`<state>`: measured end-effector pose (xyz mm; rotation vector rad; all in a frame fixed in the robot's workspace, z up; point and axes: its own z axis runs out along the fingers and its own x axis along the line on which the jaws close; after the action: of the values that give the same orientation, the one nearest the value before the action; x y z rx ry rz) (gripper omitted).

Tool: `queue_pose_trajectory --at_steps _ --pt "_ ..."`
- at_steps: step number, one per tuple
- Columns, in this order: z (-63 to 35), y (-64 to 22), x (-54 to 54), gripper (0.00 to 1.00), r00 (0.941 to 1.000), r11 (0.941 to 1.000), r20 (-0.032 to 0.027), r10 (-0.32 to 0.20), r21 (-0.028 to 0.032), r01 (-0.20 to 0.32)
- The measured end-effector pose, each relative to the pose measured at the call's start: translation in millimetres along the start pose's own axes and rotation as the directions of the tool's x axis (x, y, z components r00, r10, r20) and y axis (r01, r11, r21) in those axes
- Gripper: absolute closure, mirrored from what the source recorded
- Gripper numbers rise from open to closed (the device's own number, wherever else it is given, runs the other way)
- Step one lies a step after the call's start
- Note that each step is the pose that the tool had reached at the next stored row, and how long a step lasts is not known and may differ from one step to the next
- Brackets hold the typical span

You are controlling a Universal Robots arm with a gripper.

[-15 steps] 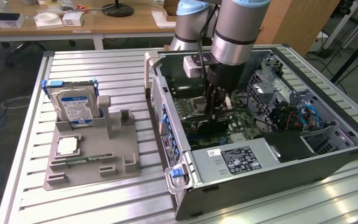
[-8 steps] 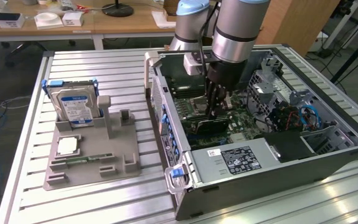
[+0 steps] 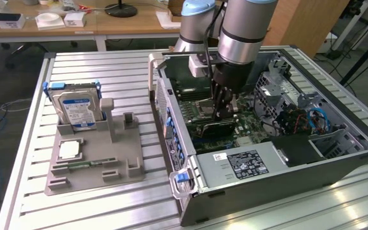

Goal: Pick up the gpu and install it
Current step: 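Press down on the gpu until it lock into place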

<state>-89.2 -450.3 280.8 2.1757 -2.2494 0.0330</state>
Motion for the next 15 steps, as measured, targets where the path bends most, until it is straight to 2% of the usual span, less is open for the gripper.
queue_pose_trajectory --at_steps 7,8,11,15 --pt "0.2 0.1 0.0 0.89 1.0000 1.0000 -0.0005 0.000 0.0009 0.000" --pt "1.5 0.3 -0.8 0.89 1.0000 1.0000 -0.0041 0.000 0.0009 0.000" --pt "6.9 1.2 -1.2 0.89 1.0000 1.0000 -0.0041 0.000 0.0011 0.000" --pt "14.1 8.2 -2.9 0.89 1.0000 1.0000 -0.0042 0.002 0.0011 -0.002"
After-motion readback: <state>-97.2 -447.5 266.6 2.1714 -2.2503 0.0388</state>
